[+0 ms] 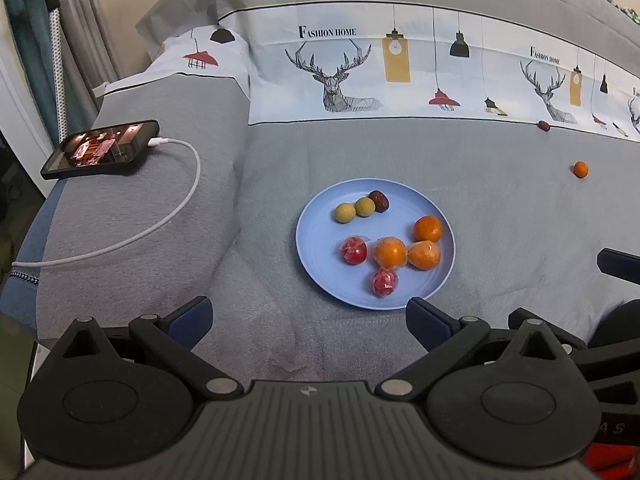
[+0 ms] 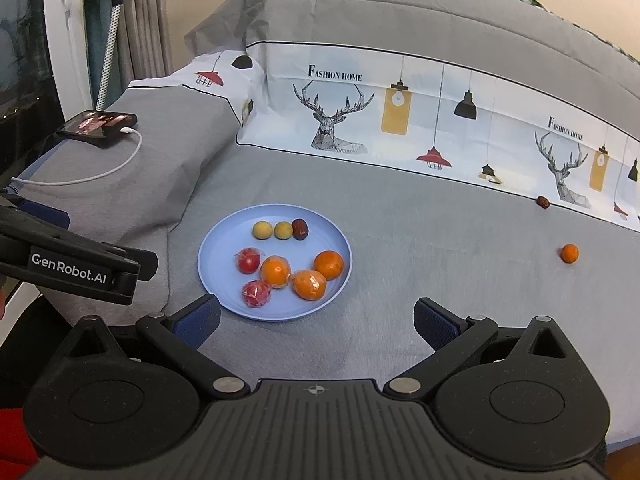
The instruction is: Organize fruits
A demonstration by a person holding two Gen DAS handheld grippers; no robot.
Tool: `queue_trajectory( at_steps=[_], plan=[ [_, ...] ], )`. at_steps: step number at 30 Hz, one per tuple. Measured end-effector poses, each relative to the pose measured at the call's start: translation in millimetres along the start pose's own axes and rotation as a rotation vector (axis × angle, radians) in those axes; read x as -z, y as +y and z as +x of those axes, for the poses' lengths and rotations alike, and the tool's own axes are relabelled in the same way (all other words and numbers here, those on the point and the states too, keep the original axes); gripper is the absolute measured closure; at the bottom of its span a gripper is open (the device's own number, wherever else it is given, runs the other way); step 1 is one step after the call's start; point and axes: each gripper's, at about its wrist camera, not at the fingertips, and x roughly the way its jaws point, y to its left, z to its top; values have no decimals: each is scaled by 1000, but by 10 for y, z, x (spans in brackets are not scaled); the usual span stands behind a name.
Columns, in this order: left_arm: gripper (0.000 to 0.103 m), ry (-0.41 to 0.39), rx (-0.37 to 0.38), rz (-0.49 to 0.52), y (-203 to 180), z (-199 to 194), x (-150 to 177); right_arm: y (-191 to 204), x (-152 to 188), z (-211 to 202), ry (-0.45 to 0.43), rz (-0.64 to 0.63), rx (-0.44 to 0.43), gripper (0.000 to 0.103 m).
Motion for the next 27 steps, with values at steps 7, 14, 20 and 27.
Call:
queue_trajectory(
  at_steps=[7,14,20,27],
  plan=[
    [0,28,3,16,-77,109,-43,-89,22,89,21,34,6,1],
    [0,55,14,26,-177,223,-110,-213,45,186,43,68,16,1],
    [0,68,16,50,-333,329,-228,-397,56,276,52,109,36,1],
    [0,61,31,97,-680,518,-578,-870,82,453,38,187,123,1]
  ],
)
